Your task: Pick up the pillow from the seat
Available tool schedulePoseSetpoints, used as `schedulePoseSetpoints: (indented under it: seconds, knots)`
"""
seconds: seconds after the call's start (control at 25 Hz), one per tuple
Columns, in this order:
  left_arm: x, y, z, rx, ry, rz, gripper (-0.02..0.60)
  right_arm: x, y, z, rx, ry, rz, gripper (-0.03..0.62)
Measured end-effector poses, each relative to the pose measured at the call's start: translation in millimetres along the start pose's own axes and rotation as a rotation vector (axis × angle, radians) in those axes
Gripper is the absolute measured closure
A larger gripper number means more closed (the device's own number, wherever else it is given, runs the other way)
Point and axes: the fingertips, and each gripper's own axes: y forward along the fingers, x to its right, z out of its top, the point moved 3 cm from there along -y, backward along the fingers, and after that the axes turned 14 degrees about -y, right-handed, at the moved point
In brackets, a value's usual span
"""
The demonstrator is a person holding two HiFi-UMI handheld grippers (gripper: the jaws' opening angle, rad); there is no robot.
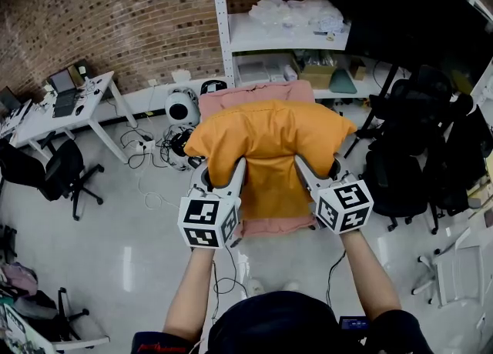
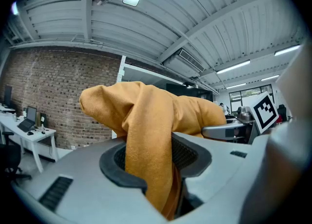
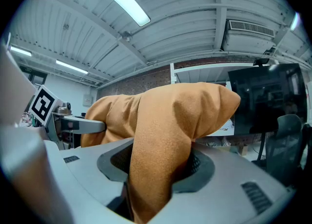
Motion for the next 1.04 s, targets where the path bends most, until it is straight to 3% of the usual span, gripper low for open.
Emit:
schedulePoseSetpoints:
  seconds: [1.04]
  knots:
    - [34,4,-1,0.009,0.007,0.003,0.417,22,-25,-2,0.013,-0.005,-0.008,0.385]
